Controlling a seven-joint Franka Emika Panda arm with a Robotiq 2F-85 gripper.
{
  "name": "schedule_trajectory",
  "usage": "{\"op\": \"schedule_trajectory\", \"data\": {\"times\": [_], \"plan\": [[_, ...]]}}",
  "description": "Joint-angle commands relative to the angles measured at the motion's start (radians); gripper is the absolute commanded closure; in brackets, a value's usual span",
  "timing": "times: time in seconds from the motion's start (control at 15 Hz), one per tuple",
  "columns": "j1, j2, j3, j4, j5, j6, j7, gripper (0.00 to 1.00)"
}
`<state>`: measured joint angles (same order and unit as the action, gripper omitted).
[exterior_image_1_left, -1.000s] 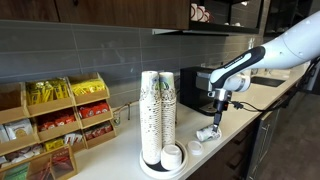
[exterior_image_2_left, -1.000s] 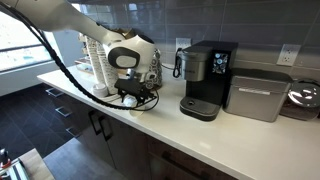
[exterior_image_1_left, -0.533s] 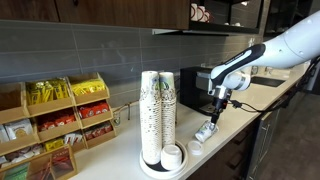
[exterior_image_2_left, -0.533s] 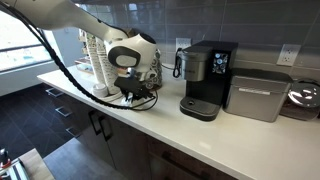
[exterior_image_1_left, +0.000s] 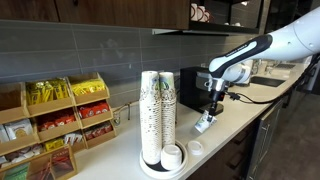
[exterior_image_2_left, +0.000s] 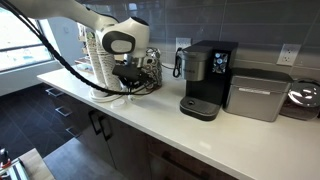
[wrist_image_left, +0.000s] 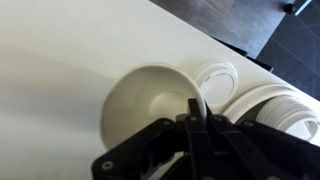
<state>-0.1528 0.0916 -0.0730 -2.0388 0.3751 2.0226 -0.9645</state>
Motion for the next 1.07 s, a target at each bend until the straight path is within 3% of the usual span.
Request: {"op": "schedule_trajectory", "data": {"times": [0.0, 0.53, 1.0], "plan": [[0.050, -0.068, 0.012, -0.022, -0.203, 0.056, 0.107, 0.99], [0.143, -0.075, 0.077, -0.026, -0.689, 0.066, 0.333, 0.99], [0.176, -0.009, 0.103, -0.024, -0.829, 0.064, 0.366, 0.99]]}}
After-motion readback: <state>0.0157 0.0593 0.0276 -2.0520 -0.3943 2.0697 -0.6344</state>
